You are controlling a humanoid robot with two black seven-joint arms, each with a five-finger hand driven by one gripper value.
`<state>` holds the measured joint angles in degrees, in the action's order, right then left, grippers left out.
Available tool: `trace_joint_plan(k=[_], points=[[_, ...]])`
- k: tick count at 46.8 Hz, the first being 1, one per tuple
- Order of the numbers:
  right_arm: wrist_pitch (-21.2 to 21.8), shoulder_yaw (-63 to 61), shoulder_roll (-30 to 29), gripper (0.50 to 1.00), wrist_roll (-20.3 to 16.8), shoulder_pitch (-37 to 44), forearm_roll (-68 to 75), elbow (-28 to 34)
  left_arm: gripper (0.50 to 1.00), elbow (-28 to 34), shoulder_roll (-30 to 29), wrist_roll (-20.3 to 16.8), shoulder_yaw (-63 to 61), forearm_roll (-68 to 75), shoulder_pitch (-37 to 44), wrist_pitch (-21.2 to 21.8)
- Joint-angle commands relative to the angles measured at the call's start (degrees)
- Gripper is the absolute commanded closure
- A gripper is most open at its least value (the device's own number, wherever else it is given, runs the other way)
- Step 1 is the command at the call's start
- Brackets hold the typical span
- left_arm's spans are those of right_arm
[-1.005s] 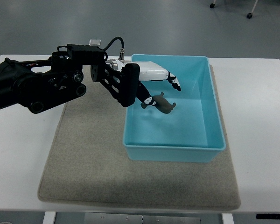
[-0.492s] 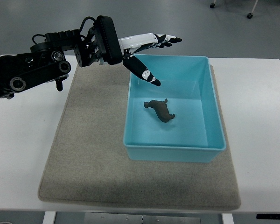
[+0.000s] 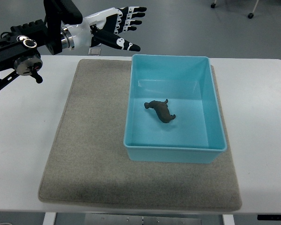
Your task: Place brown hippo in blue box with left hand
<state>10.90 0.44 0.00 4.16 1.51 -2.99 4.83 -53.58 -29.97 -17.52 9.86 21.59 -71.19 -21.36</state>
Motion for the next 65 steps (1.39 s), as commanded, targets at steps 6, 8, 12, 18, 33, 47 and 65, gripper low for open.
trace_joint_plan(k=[6, 8, 12, 18, 33, 47, 65], points=[[0.0, 0.0, 0.0, 0.564, 0.1, 0.0, 0.0, 0.0, 0.5, 9.2, 0.1, 0.0, 0.0, -7.2, 0.7, -12.0], [0.0, 0.0, 0.0, 0.564, 0.0, 0.0, 0.0, 0.0, 0.5, 10.8, 0.0, 0.1, 0.1, -8.4, 0.8, -13.6], [0.0, 0.0, 0.0, 0.564, 0.1, 0.0, 0.0, 0.0, 0.5, 14.8, 0.1, 0.1, 0.1, -10.8, 1.2, -13.6], [0.0, 0.0, 0.0, 0.564, 0.1, 0.0, 0.0, 0.0, 0.5, 20.9, 0.2, 0.2, 0.1, -15.3, 2.4, -13.6], [0.0, 0.0, 0.0, 0.564, 0.1, 0.1, 0.0, 0.0, 0.501, 24.4, 0.7, 0.3, 0.1, -18.1, 6.8, -13.6], [0.0, 0.0, 0.0, 0.564, 0.0, 0.0, 0.0, 0.0, 0.501, 24.4, 0.5, 0.2, 1.6, -18.6, 8.3, -13.6], [0.0, 0.0, 0.0, 0.564, 0.1, 0.0, 0.0, 0.0, 0.501, 24.5, 3.2, 0.2, 16.3, -19.4, 17.2, -13.6]])
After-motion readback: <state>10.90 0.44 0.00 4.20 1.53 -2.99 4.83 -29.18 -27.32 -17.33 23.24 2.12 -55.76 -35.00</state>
